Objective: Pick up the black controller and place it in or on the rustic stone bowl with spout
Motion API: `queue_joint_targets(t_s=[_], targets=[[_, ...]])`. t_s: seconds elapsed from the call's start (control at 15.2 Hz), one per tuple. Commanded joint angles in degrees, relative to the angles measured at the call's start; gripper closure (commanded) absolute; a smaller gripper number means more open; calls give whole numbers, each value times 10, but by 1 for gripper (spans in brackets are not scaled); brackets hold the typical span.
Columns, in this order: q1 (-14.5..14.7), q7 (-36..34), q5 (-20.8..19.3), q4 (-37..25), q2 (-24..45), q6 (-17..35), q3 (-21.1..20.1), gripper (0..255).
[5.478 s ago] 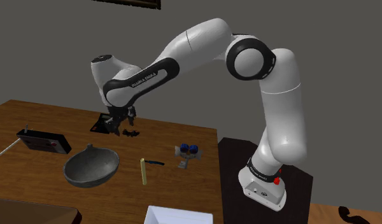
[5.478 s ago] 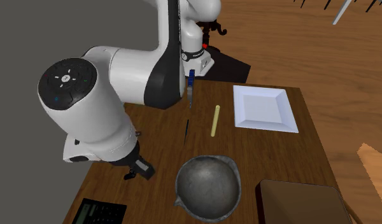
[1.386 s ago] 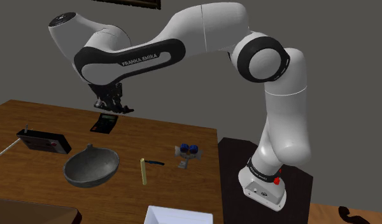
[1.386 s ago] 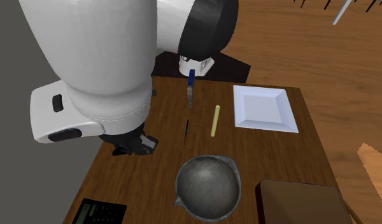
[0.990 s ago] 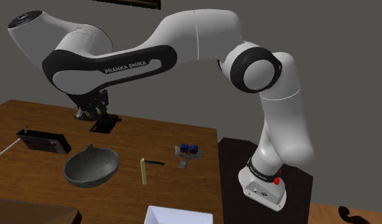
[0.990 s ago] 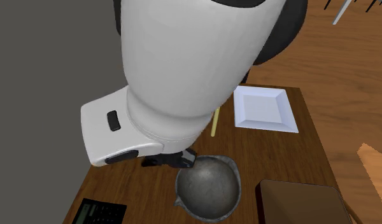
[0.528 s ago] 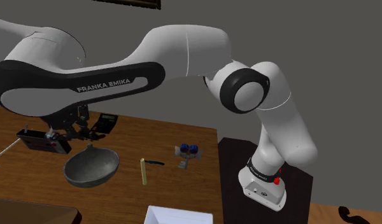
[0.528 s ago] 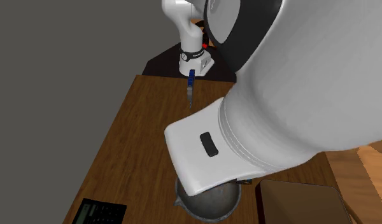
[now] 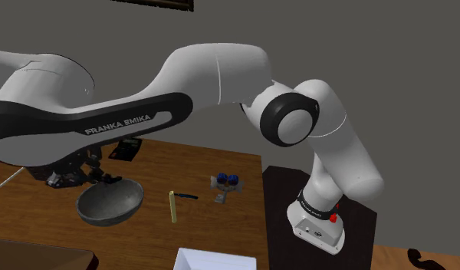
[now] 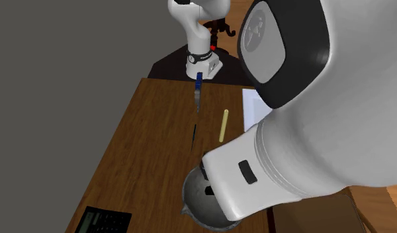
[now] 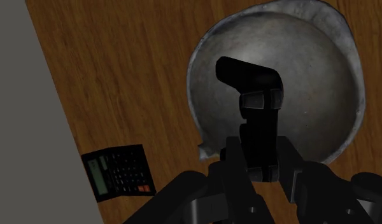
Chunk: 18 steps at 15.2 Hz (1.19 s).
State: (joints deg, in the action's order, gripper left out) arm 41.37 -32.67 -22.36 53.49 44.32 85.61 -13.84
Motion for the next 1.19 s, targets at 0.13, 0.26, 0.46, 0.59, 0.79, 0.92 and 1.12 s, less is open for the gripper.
queue_joint_targets(t_s=[0.13,0.26,0.46,0.59,0.79,0.92,1.12], targets=[[-5,-8,0,36,-2,32,-1,255],[-8,-12,-1,52,-3,47,-1,255],[-10,-18,-2,72,-1,68,-1,255],[-11,-20,-2,79,0,75,-1,255],[-11,-20,-2,78,0,75,-1,255],[-11,-20,-2,78,0,75,-1,255],[-11,-20,-2,78,0,75,-1,0]])
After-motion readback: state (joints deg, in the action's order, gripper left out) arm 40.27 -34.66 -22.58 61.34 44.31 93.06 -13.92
